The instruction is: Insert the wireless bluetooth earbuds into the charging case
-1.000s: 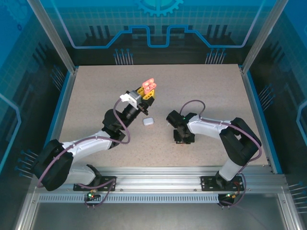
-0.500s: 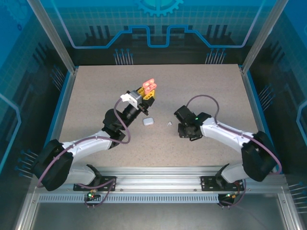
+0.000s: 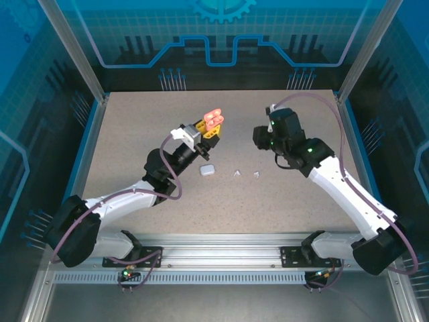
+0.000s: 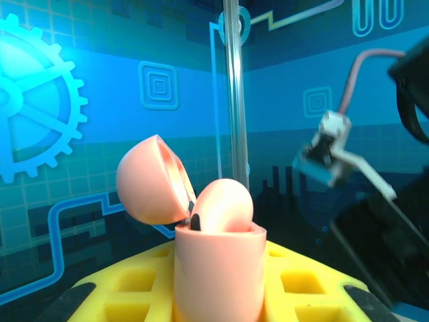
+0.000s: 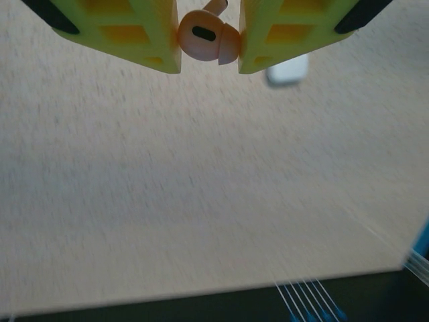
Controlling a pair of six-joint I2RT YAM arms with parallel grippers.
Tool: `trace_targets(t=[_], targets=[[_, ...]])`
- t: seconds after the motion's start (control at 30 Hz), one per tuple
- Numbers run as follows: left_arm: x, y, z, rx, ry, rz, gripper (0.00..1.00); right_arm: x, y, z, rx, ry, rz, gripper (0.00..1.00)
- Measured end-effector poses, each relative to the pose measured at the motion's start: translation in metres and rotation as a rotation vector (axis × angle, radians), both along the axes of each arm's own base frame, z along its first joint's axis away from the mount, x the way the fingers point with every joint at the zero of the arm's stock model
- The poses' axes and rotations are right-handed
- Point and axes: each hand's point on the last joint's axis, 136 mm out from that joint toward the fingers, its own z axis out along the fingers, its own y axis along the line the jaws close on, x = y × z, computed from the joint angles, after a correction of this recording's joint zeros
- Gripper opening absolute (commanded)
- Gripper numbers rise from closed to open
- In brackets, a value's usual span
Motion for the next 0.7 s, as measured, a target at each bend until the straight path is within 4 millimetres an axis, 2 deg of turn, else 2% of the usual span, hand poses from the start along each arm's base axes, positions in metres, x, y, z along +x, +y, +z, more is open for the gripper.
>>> trace_targets(t=[0.13,0.27,0.43,0.7], targets=[[-0.003,-0.007,0.005,0.008,-0.017,-0.040,0.00,0.008,0.011,0.049,0.036,-0.134,0.063,0.28],[-0.003,-0.014,0.006,0.020,-0.024,-0.070,0.00,0.010,0.022,0.086,0.065,-0.247,0.129,0.28],[0.001,-0.021,0.003,0.031,-0.017,-0.086,0.00,0.009,0.030,0.110,0.074,-0.327,0.191,0.28],[0.004,-0.029,0.000,0.039,-0.011,-0.103,0.00,0.004,0.043,0.130,0.112,-0.394,0.270,0.28]])
